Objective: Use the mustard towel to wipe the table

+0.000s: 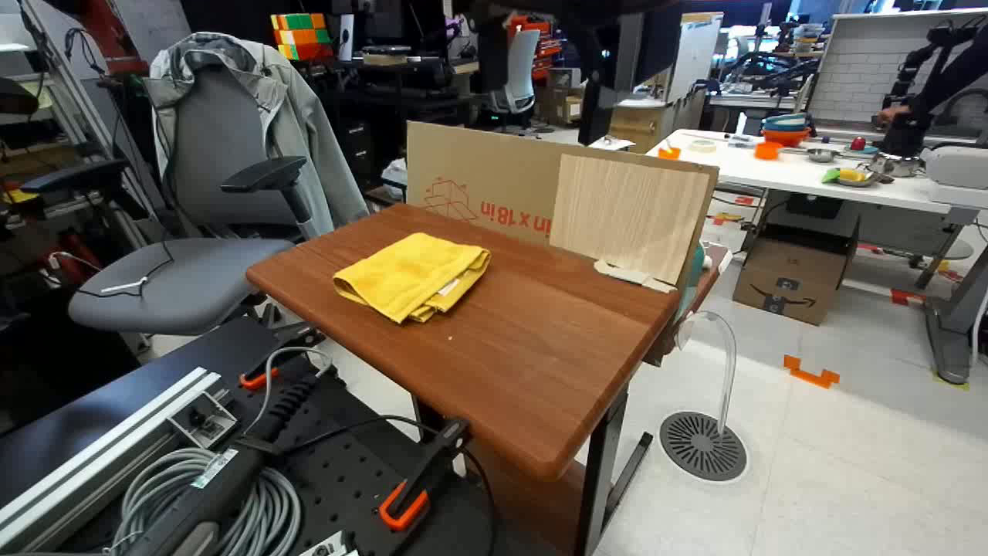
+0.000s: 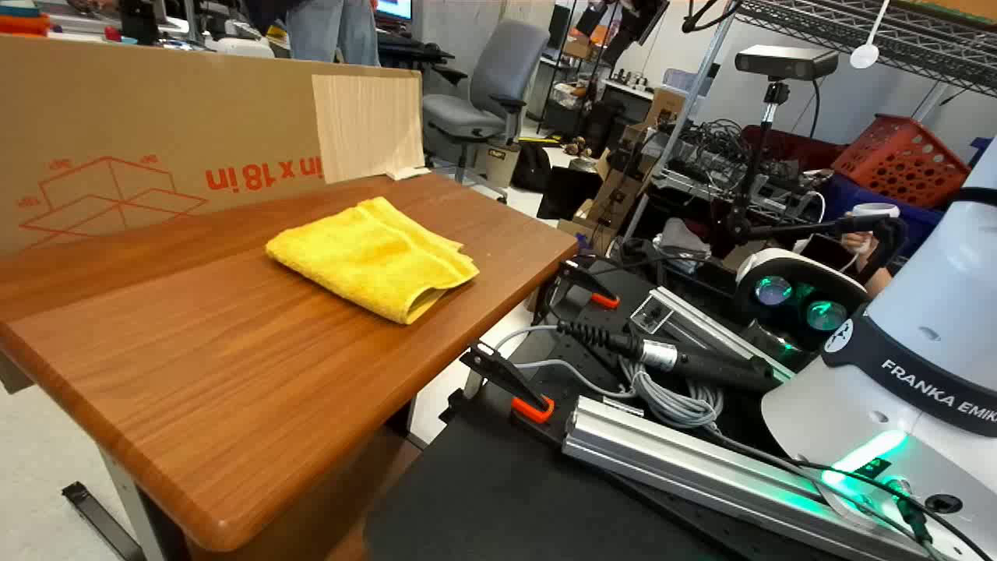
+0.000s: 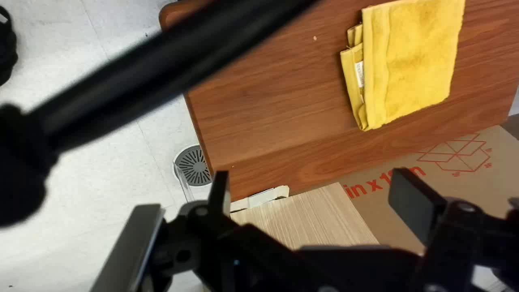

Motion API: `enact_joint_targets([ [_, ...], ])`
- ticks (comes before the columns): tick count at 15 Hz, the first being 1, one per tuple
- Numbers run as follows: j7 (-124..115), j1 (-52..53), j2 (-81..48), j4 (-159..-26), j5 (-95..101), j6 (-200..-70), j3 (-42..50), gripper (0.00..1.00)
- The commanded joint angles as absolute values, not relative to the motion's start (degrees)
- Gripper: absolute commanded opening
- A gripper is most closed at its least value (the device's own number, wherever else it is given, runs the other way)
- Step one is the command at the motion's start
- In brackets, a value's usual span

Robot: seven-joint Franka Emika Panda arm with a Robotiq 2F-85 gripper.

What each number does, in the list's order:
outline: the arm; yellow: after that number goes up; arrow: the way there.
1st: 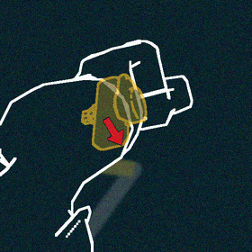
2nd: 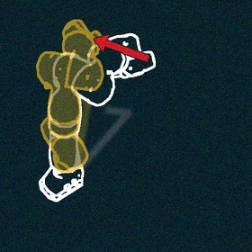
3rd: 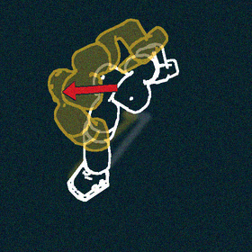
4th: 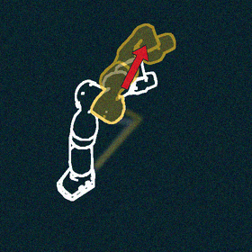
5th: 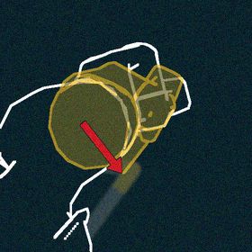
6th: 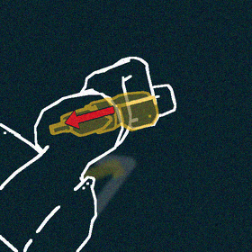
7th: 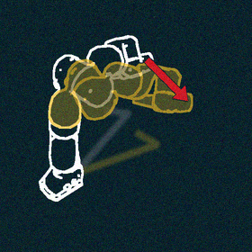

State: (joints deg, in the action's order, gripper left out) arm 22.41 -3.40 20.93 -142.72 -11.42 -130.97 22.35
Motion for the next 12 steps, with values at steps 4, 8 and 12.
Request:
enact_joint_targets([
  [4, 21.3, -1.7, 17.9, -143.4, -17.8, -136.4, 18.2, 1.0],
  [8, 15.3, 1.7, 14.0, -145.1, -17.3, -141.1, 9.7, 1.0],
  [12, 8.9, 4.4, 7.0, -140.0, -15.6, -134.2, 3.1, 1.0],
])
